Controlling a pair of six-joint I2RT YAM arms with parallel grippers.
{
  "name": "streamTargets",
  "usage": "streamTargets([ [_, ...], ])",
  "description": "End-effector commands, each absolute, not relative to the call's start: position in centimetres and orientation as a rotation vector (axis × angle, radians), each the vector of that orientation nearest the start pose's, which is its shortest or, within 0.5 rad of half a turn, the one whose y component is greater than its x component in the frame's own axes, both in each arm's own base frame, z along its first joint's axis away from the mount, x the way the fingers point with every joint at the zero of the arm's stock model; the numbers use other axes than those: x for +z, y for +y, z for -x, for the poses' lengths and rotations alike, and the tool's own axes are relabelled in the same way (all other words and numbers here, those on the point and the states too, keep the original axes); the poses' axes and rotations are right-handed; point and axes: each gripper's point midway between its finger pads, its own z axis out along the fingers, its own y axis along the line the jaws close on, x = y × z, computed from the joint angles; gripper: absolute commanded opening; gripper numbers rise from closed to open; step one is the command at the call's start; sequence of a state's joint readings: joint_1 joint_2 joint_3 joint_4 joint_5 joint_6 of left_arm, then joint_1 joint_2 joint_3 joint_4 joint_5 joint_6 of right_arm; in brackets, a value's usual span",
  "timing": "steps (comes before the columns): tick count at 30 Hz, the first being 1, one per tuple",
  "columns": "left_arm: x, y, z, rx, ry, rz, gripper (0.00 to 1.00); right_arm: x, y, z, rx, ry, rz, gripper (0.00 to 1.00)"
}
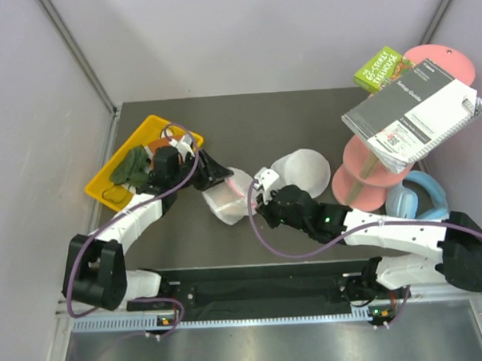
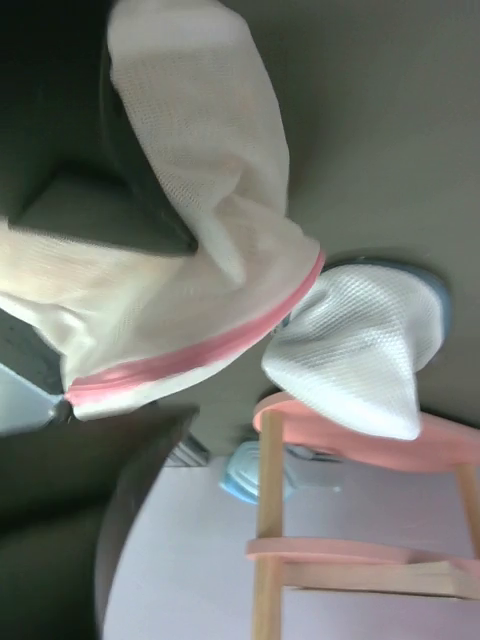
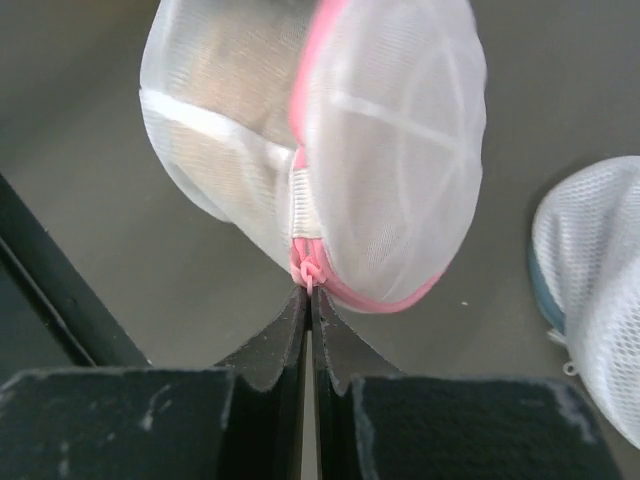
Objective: Unzip the laundry bag and remove the bra
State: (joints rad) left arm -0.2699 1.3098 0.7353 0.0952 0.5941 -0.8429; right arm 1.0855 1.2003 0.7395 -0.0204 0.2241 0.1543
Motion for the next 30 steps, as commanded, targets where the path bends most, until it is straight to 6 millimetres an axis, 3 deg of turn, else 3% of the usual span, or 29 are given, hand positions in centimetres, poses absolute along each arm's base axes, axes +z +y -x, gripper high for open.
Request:
streamTargets([
  [1,17.9,-19.5,-32.5,-1.168,2.117,0.272,0.80,17.0,34.4,-20.0,0.619,1.894,0.771,0.00],
  [3,18.3,-18.8,-31.6,-1.130,2.129,0.291,0.92,16.7,35.2,-20.0,0.636,1.898,0.760,0.00],
  [6,18.9,-17.0,-30.8,-1.008,2.126,0.327,0.96,16.9,36.0,-20.3,0.654,1.901,0.728,0.00],
  [7,18.4,-16.5,-30.1,-0.977,2.154,0.347,0.96,17.0,36.2,-20.4,0.656,1.898,0.723,0.00],
  [11,20.2,-16.2,-28.0,-1.009,2.098,0.350,0.91,17.3,37.1,-20.4,0.681,1.886,0.733,0.00],
  [16,19.4,-16.0,-25.5,-1.035,2.148,0.393,0.84,17.8,37.8,-20.2,0.701,1.873,0.752,0.00],
  [20,19.0,-15.7,-23.6,-1.037,2.185,0.412,0.86,17.8,38.0,-20.2,0.709,1.872,0.751,0.00],
  [25,20.8,-16.2,-22.6,-1.046,2.127,0.214,0.86,18.0,38.3,-20.1,0.723,1.872,0.747,0.00],
  [30,21.1,-17.4,-22.5,-1.024,2.085,0.021,0.74,18.4,38.5,-20.1,0.735,1.877,0.726,0.00],
])
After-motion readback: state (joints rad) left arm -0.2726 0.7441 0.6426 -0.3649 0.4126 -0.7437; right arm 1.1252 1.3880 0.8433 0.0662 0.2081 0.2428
